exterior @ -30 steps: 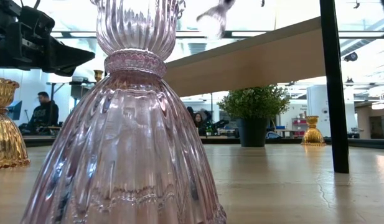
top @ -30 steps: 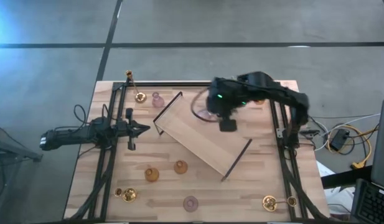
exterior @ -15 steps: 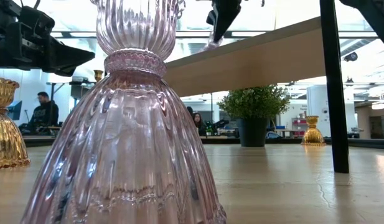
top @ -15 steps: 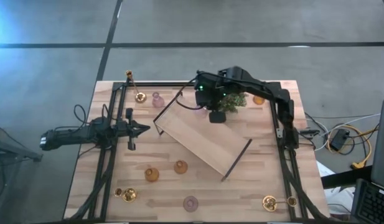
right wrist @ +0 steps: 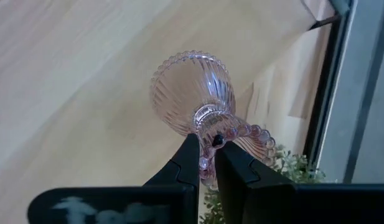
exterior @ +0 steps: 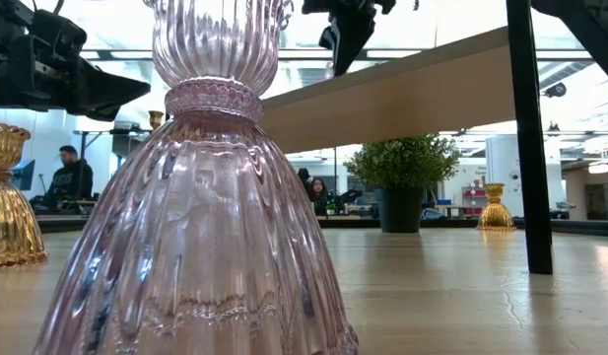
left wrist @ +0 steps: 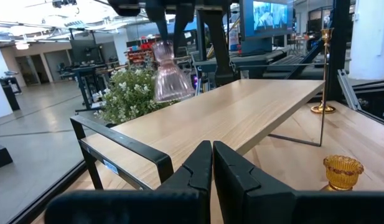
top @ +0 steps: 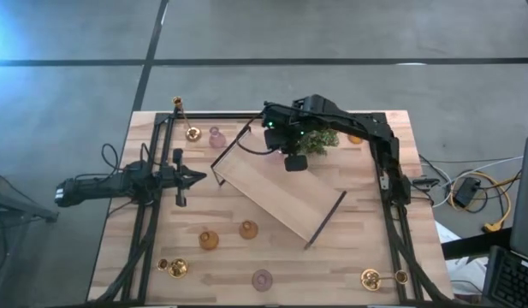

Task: Pick & Place candle stick holders
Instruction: Put the light pink glass candle holder on the shelf

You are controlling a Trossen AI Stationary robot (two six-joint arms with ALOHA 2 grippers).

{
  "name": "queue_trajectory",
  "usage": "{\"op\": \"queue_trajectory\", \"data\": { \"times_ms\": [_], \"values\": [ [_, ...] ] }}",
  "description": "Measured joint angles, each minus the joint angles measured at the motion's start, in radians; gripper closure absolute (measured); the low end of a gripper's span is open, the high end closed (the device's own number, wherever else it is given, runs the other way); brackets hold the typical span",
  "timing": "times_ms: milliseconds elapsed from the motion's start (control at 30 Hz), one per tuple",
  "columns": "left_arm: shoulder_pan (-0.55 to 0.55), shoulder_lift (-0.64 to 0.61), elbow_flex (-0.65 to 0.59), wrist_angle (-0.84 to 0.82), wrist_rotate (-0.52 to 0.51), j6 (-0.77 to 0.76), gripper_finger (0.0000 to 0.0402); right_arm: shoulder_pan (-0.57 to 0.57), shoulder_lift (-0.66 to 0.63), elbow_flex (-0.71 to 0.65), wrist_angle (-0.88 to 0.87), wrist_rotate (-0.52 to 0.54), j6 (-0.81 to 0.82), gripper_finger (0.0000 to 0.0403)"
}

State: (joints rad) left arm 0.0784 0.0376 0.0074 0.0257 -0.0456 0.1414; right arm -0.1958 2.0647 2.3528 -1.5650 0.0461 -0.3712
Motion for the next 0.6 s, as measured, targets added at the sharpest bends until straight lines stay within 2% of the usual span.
{"op": "queue_trajectory", "data": {
  "times_ms": [267, 600],
  "values": [
    [0.0, 0.0, 0.0, 0.0, 0.0, 0.0, 0.0383, 0.007, 0.037, 0.002, 0.004, 0.067, -0.06, 0.0382],
    [0.0, 0.0, 0.0, 0.0, 0.0, 0.0, 0.0383, 0.035, 0.043, 0.003, 0.041, 0.051, -0.064, 0.0382]
  ]
}}
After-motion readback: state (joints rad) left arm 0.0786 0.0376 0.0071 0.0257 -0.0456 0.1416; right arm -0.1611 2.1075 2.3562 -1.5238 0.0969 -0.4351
